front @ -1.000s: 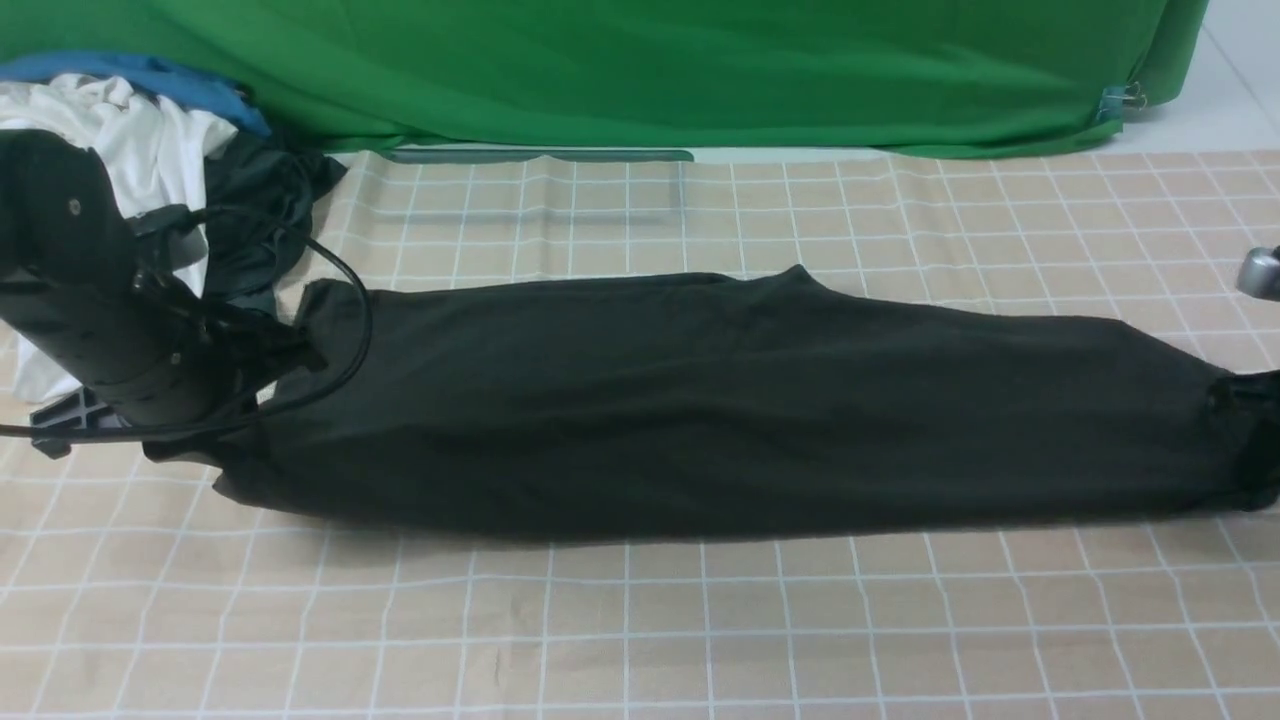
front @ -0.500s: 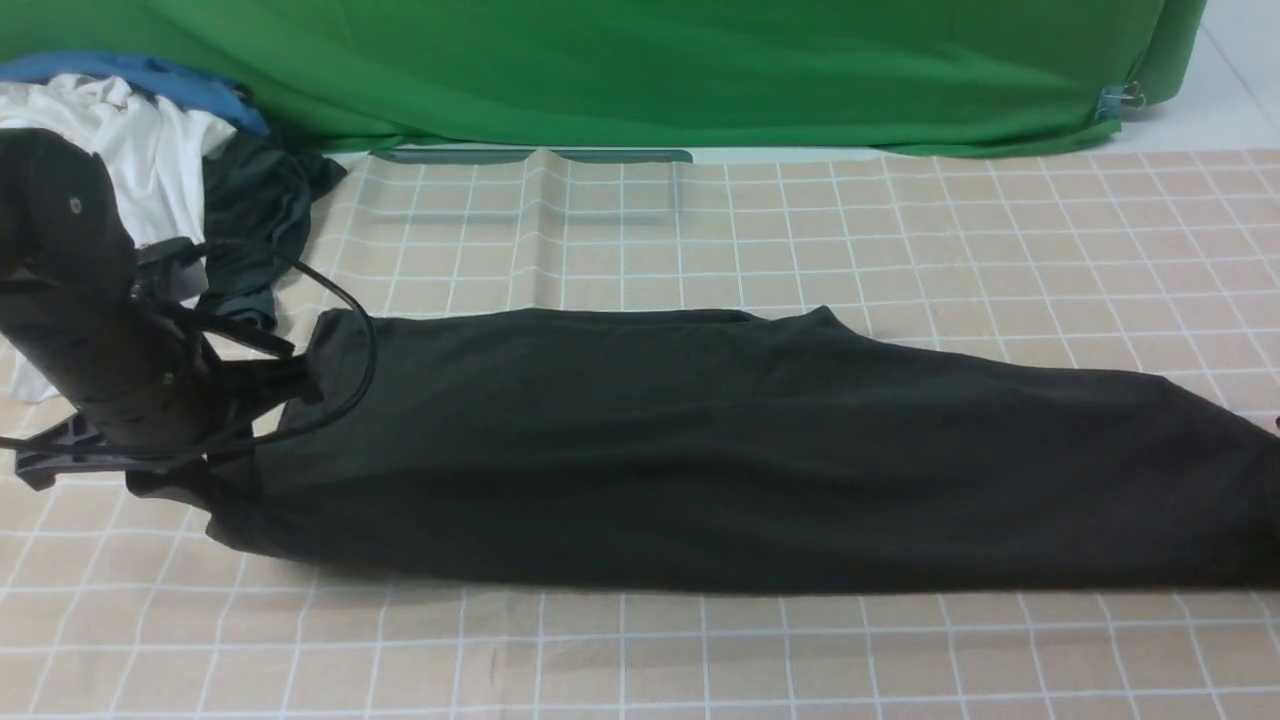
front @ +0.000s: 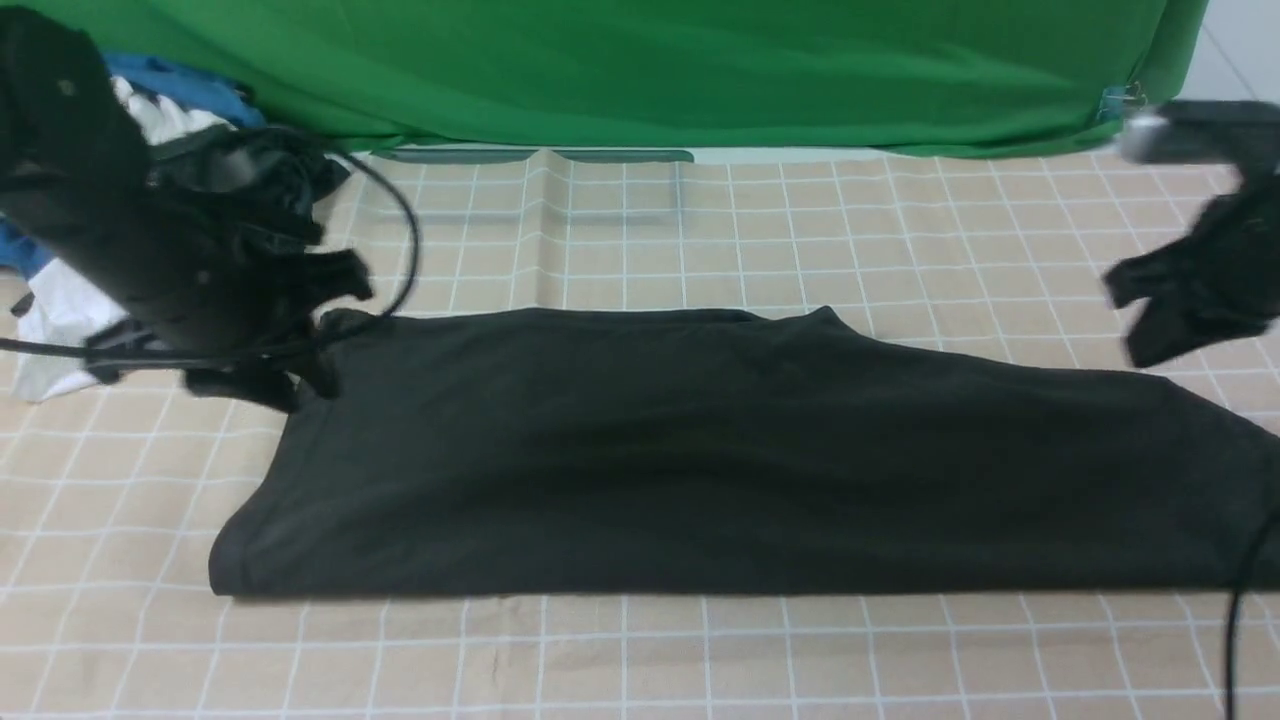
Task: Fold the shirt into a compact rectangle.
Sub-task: 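Pull the folded dark garment lengthwise by its ends to straighten it flat on the table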
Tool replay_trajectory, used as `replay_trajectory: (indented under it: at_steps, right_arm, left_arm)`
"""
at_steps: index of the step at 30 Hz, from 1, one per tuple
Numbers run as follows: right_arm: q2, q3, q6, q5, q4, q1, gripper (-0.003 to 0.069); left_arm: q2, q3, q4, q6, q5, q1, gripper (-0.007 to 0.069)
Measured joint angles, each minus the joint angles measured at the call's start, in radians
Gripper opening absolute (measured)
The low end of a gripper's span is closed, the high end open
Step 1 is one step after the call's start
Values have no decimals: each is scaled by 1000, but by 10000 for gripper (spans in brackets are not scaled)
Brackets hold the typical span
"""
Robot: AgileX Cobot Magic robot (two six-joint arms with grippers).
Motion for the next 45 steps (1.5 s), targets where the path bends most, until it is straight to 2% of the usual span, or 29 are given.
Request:
replay_trajectory:
  at_steps: [2, 4, 7, 11, 16, 20, 25, 29, 34, 39, 45]
  right_arm:
    - [44, 0, -6, -49, 4, 51, 37]
    - [91, 0, -7, -101, 5, 106, 37]
    - [136, 0, -8, -140, -3, 151, 37]
    - [188, 0, 48, -172, -58, 165, 37]
    - [198, -2, 125, -151, -107, 129, 39]
    - [162, -2, 140, -112, -137, 69, 44]
    - [98, -2, 166, -79, -164, -6, 50]
    - [70, -1, 165, -33, -166, -12, 50]
    - [95, 20, 159, -56, -201, -17, 55]
    - [157, 26, 199, -86, -244, -69, 67]
    - [103, 3, 153, 116, -249, -128, 78]
  left_arm:
    - [29, 0, -12, -2, -26, -56, 43]
    - [78, 0, -17, -11, -54, -104, 17]
    - [159, 0, -19, -16, -86, -140, 11]
    - [252, 0, 20, -101, -121, -144, 11]
    - [280, -5, 164, -205, -117, -142, 12]
    - [280, -7, 210, -231, -116, -142, 12]
    - [280, -7, 214, -238, -114, -142, 12]
    - [276, -7, 200, -236, -133, -142, 13]
    - [259, -7, 175, -222, -153, -142, 13]
    - [192, -7, 163, -210, -170, -142, 13]
    - [-5, -7, 106, -168, -156, -142, 13]
